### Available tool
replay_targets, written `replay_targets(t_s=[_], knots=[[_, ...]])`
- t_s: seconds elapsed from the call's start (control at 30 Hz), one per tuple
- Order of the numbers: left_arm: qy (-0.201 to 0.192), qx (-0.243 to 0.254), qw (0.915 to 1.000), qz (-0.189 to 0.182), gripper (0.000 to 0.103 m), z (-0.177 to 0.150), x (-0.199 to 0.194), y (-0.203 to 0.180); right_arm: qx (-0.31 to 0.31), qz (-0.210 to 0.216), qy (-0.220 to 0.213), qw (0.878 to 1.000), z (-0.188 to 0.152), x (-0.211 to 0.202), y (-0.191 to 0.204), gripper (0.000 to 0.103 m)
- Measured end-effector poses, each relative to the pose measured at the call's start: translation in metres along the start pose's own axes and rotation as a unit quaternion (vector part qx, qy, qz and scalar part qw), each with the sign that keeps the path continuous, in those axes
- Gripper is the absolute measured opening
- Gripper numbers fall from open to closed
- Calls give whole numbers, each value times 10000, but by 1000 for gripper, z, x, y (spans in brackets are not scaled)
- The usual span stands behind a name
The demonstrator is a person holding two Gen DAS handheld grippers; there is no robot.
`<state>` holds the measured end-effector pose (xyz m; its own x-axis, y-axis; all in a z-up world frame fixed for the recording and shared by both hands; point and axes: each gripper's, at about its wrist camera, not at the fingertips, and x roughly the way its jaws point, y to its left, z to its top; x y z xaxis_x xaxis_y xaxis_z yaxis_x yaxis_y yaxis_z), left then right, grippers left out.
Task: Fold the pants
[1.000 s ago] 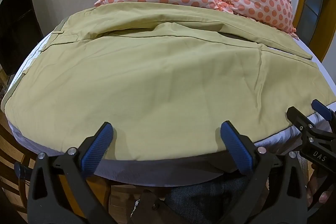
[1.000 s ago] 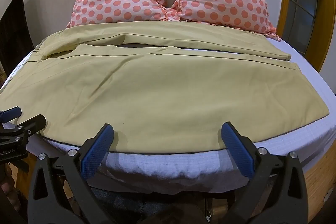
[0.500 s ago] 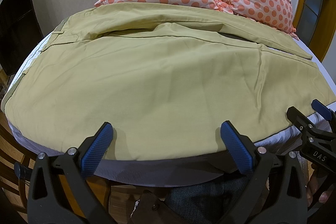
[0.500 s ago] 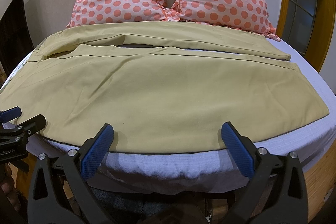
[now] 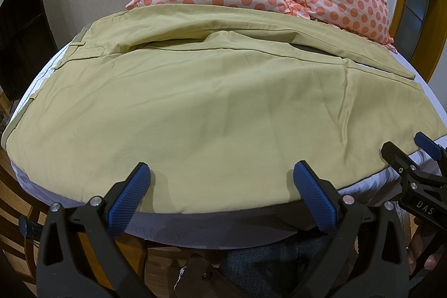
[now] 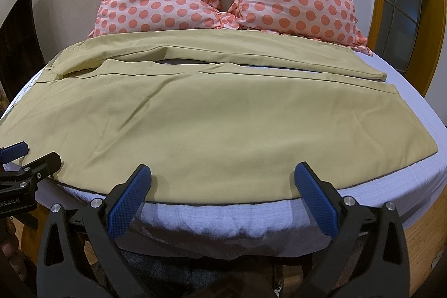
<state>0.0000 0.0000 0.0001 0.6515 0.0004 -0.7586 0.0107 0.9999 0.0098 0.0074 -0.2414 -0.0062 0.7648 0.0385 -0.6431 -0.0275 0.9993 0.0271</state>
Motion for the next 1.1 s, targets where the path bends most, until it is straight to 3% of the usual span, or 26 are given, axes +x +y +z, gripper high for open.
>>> replay_targets(t_s=[1.1], knots=[[-18, 3, 10000, 0, 101, 0, 0, 0, -10, 3, -51, 10000, -3, -2, -1, 102]])
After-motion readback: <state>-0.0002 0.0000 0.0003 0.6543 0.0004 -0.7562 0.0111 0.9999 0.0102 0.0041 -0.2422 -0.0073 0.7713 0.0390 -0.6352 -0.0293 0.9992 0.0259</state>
